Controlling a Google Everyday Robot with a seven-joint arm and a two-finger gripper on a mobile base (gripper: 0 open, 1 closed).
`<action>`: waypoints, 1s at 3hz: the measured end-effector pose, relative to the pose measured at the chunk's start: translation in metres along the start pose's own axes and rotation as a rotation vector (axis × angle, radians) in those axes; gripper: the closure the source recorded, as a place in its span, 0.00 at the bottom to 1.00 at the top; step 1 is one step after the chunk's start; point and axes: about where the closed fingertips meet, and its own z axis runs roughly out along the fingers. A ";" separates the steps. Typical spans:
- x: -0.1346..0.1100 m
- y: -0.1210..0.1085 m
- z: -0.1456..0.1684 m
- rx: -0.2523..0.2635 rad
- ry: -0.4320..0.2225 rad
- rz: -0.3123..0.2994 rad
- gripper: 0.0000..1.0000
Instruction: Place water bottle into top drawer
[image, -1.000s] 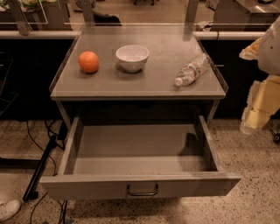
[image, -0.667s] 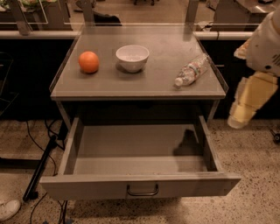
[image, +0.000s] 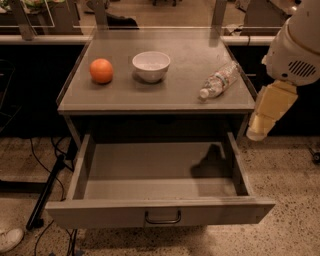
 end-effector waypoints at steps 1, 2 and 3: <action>-0.004 -0.004 0.005 0.004 0.008 0.072 0.00; 0.001 -0.020 0.010 0.025 0.050 0.208 0.00; 0.017 -0.039 0.014 0.049 0.109 0.346 0.00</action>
Offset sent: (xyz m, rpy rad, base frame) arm 0.0363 -0.0270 -0.0087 0.0012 0.0275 -0.4353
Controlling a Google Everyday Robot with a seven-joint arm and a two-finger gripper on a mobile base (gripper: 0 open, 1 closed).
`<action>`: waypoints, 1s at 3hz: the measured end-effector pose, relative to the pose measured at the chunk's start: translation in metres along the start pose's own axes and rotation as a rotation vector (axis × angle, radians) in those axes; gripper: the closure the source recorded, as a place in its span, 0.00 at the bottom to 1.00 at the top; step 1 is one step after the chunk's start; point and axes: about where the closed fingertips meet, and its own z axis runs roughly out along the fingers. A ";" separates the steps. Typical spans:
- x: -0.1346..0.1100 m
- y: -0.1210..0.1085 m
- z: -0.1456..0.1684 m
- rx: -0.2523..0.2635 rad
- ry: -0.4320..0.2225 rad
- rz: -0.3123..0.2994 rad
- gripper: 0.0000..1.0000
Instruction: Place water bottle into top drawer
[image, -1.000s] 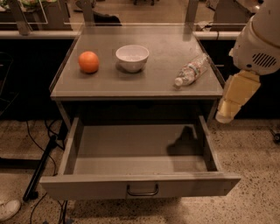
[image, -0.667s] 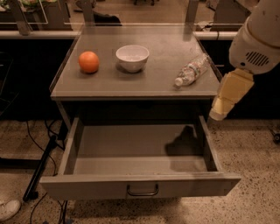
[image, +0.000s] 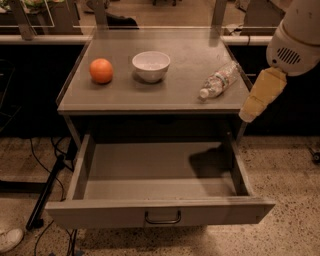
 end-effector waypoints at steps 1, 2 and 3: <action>0.000 -0.003 0.000 0.007 0.001 0.025 0.00; 0.000 -0.003 0.000 0.007 0.001 0.025 0.00; -0.006 -0.002 0.004 -0.018 0.016 0.091 0.00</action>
Offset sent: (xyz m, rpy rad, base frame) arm 0.0019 -0.0026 0.0003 0.0023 -0.0037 -0.0300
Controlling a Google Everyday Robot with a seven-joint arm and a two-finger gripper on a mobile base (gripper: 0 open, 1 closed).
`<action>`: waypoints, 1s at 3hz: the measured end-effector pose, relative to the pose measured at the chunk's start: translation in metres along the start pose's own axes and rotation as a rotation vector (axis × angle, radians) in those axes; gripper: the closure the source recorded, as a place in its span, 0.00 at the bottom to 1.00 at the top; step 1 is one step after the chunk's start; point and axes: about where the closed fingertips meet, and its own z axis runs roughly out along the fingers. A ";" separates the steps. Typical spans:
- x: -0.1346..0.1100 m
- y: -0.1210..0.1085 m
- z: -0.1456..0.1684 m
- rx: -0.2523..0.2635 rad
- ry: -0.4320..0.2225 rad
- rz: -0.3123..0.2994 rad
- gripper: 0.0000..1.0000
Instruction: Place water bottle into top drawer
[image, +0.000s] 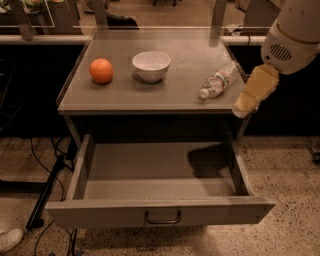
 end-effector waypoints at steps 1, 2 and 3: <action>-0.008 0.001 0.004 -0.023 0.027 0.106 0.00; -0.014 -0.001 0.007 -0.023 0.052 0.189 0.00; -0.015 -0.001 0.007 -0.023 0.055 0.205 0.00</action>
Offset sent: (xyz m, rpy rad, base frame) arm 0.0094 0.0089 -0.0080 0.0295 0.1067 -0.2983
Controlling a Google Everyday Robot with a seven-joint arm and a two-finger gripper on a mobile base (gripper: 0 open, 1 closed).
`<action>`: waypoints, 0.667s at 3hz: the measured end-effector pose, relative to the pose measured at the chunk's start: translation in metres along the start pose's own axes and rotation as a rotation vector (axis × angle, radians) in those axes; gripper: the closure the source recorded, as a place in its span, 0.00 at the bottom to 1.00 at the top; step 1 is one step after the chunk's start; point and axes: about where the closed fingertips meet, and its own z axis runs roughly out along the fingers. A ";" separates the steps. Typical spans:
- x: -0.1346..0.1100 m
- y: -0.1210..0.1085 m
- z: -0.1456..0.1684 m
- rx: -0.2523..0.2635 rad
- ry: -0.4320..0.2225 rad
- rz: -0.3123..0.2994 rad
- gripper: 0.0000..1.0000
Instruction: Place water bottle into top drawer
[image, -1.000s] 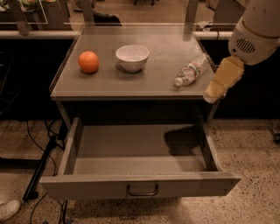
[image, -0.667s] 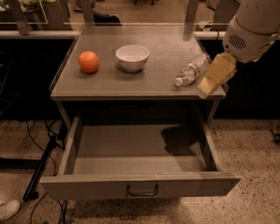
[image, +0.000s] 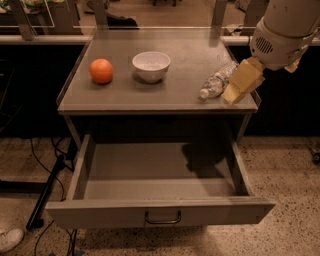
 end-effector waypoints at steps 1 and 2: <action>-0.011 0.006 0.007 -0.045 -0.010 0.057 0.00; -0.031 0.008 0.015 -0.086 0.005 0.149 0.00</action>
Offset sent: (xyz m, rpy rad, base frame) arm 0.0324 0.0310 -0.0159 0.1455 0.1282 -0.2604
